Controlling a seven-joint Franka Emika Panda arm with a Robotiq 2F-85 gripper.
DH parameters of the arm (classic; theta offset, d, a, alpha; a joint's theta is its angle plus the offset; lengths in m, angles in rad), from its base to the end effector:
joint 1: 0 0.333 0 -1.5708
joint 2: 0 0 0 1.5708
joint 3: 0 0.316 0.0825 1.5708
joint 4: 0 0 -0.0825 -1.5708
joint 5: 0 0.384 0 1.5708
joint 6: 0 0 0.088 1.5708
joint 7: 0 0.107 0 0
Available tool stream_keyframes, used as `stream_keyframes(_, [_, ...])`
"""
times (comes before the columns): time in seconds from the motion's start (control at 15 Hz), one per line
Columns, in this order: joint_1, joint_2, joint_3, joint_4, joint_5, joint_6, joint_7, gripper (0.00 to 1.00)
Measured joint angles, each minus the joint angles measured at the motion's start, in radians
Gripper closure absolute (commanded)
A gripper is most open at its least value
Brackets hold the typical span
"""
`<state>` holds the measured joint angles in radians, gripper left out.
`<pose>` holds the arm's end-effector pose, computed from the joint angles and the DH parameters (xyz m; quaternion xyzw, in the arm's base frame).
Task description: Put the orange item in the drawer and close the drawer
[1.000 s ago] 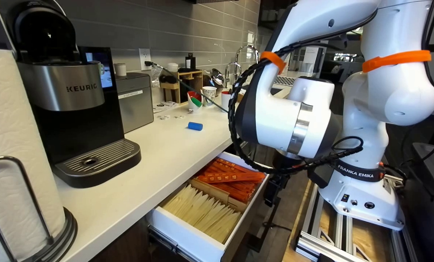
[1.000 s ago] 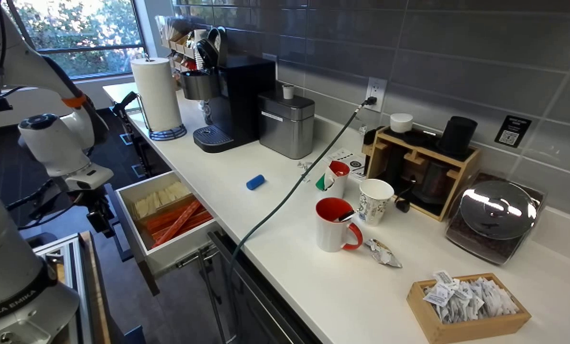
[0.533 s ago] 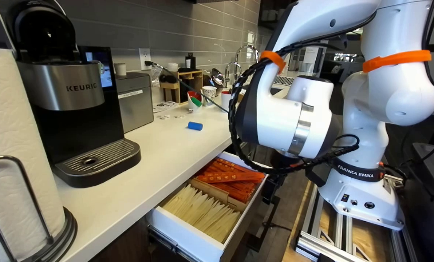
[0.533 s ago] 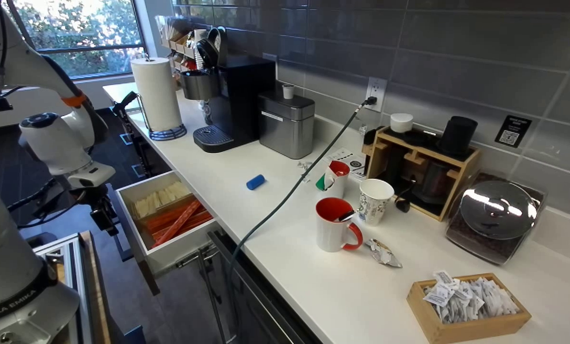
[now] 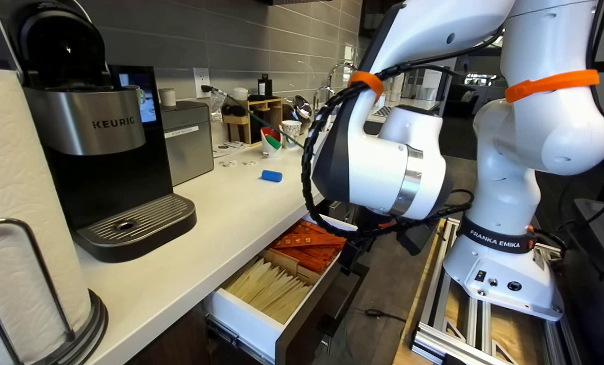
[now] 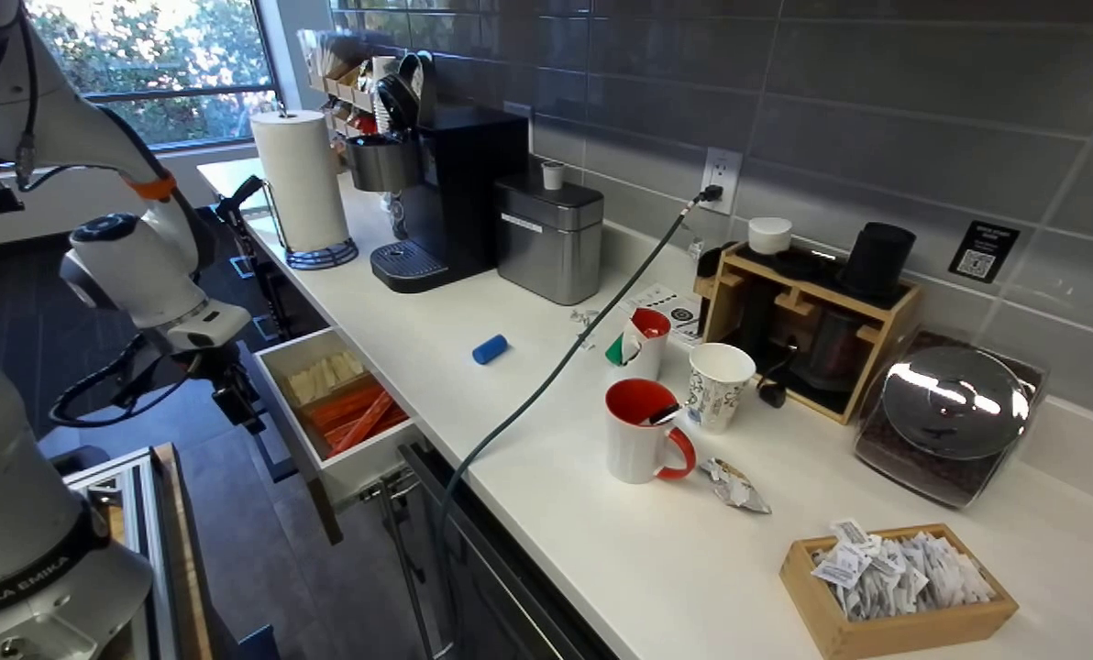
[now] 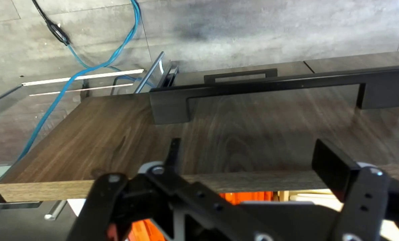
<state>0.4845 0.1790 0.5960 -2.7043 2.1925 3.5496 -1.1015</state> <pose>0.2036 0.1921 0.1982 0.9927 -0.0338 0.1109 0.0331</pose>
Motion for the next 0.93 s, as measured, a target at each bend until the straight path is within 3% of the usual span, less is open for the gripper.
stream_keyframes(0.6, [0.022, 0.144, -0.218, 0.201, -0.297, 0.003, 0.218, 0.0])
stream_keyframes(0.73, [0.004, 0.165, -0.211, 0.219, -0.253, 0.003, 0.184, 0.0])
stream_keyframes(0.93, [-0.053, 0.148, -0.097, 0.107, -0.081, -0.002, 0.009, 0.0])
